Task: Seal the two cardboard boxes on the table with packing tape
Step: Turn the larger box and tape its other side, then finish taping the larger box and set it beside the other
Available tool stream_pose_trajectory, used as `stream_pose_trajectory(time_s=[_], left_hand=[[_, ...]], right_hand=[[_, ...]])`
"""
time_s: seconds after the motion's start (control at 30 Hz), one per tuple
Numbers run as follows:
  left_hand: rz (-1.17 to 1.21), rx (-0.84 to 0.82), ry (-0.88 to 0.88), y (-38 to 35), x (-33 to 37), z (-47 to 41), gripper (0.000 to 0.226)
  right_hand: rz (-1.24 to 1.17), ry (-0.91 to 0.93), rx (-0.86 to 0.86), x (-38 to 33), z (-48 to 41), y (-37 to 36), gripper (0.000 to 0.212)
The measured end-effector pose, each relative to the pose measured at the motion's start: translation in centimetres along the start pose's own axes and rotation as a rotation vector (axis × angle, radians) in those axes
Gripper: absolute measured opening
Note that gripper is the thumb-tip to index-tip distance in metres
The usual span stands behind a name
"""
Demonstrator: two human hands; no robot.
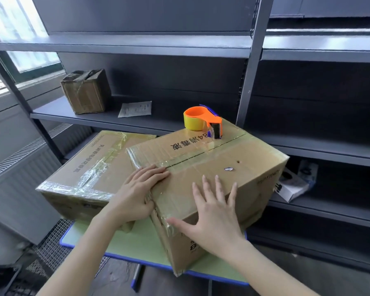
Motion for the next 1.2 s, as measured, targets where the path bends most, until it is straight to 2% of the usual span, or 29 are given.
stream_pose_trajectory(time_s=[0.07,0.2,0.27,0.47,0.63,0.73,0.87,0.93,1.03,1.2], left_hand=[[0.004,0.023,0.009,-0.1,0.5,0.2,0.079],[0.002,0.045,0.043,-0.2,1.1,0.9,0.078],[-0.035,0.057,0.046,-0.2,1.8,1.2,0.076],[-0.228,0.086,0.015,-1.0,6.3,1.7,0.072],[-0.317,0.142,-0.064,-2.3,9.9,1.5,0.068],[-0.282,0.044,-0.071,-2.3,10.3,0.3,0.071],[-0.026,-0.031,-0.034,-1.1,9.3,-3.0,0.051],[0.047,0.072,0.039,0.3,7.9,-5.2,0.042],[-0.059,0.303,0.183,2.4,5.3,-9.0,0.042],[-0.188,0.358,0.351,3.0,2.5,-14.9,0.052]], right_hand=[[0.021,0.006,-0.022,-1.7,-0.3,-0.3,0.116],[0.064,0.055,-0.095,-3.9,-0.4,-1.1,0.083],[0.044,0.109,-0.11,-3.5,-0.1,-1.2,0.073],[-0.135,0.308,-0.236,3.1,2.5,1.2,0.065],[-0.37,0.267,-0.294,8.7,4.2,3.2,0.063],[-0.364,0.202,-0.234,10.7,4.3,3.9,0.063],[-0.39,0.145,-0.189,11.7,3.9,4.2,0.065],[-0.396,0.124,-0.144,11.8,3.4,4.5,0.067],[-0.322,0.122,-0.05,11.6,2.6,4.9,0.061],[-0.293,0.151,0.082,11.1,1.7,4.4,0.041]])
Point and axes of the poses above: each hand's wrist, its own z-axis away from the middle knuckle, its own y-axis out of the back of the hand, x = y × z, the point moved 4 cm from there along -z, towards the middle knuckle, and after that the axes turned 15 degrees about y, right-handed, at the moved point
